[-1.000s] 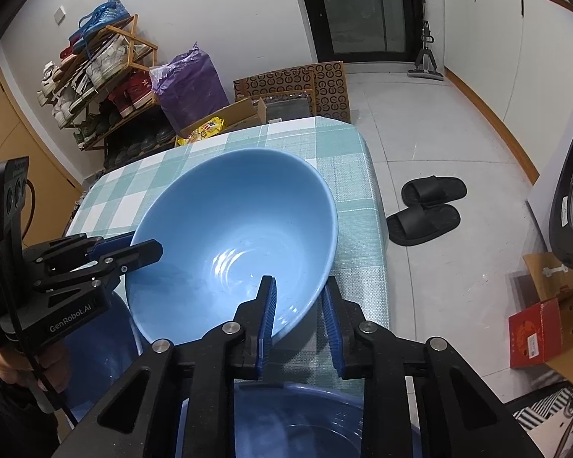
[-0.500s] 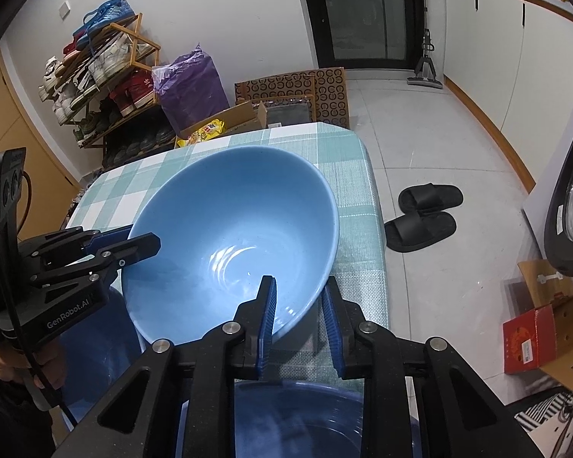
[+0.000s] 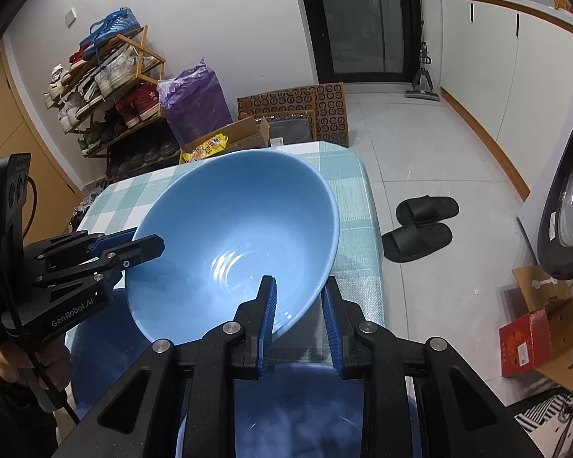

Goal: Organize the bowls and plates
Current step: 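Lift the light blue bowl with both grippers and carry it over the darker blue bowl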

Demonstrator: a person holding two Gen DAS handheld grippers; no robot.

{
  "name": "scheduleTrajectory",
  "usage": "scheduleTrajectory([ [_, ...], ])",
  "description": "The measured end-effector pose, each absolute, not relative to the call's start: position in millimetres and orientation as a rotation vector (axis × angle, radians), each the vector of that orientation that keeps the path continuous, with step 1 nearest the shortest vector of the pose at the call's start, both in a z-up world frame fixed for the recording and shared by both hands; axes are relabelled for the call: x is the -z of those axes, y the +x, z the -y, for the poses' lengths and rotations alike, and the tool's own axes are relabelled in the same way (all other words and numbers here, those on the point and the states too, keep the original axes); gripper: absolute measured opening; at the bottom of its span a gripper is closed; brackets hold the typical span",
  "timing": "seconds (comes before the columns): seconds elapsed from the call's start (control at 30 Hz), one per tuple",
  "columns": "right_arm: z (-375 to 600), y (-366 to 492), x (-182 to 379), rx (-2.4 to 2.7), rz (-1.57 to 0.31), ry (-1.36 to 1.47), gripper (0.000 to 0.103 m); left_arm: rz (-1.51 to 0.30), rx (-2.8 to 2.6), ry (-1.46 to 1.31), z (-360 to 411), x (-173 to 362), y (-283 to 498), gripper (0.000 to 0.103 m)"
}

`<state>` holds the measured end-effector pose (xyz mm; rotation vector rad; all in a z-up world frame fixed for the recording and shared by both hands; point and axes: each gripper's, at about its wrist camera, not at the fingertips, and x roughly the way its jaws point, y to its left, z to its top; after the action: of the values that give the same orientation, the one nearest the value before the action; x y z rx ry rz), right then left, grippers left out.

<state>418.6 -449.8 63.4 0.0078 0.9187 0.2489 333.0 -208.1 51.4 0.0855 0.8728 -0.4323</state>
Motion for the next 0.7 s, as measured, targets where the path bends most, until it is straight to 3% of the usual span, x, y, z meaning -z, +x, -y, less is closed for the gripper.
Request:
scheduleTrajectory([
  [0.7,451,360,-122,-0.251,-0.830,-0.004,0.025,-0.784,0.452,0.086,200,-97,293,0.019],
])
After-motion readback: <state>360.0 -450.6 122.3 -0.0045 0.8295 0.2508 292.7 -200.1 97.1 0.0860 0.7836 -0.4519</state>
